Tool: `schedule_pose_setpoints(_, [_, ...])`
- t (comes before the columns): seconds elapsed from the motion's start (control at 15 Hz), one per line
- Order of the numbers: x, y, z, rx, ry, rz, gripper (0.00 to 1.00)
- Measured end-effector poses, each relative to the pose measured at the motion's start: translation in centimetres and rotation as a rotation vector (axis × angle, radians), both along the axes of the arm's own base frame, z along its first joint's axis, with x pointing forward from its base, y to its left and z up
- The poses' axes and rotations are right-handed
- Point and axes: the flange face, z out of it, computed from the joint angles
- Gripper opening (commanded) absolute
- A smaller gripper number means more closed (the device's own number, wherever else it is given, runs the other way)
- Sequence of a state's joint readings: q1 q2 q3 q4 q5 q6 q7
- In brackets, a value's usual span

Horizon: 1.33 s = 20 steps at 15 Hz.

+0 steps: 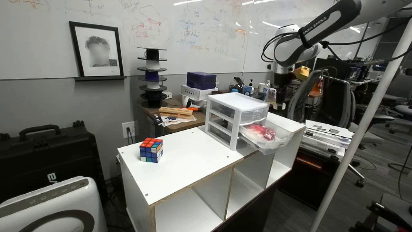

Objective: Put the tape and the plastic into the drawer then close the drawer.

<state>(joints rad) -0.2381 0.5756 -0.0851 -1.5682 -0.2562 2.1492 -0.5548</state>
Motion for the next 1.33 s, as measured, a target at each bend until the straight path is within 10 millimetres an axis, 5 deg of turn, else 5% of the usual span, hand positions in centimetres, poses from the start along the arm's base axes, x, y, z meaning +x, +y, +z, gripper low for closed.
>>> schedule_pose_setpoints(0.07, [-0.7, 1.0, 0.2, 0.000, 0.000, -0.001, 0.35])
schedule_pose_setpoints(0.13, [-1.5, 1.9, 0.4, 0.003, 0.003, -0.002, 0.60])
schedule_pose_setpoints(0.33, [-4.1, 4.1, 1.6, 0.017, 0.015, -0.004, 0.60])
schedule_pose_setpoints(0.6, [-5.1, 4.3, 2.0, 0.020, 0.018, -0.007, 0.60])
schedule_pose_setpoints(0.67, [-5.1, 4.3, 2.0, 0.020, 0.017, -0.006, 0.35])
schedule_pose_setpoints(1.07, [-5.6, 4.6, 1.4, 0.029, 0.024, -0.007, 0.35])
schedule_pose_setpoints(1.33, [-8.4, 6.5, 1.4, 0.042, 0.008, -0.006, 0.35])
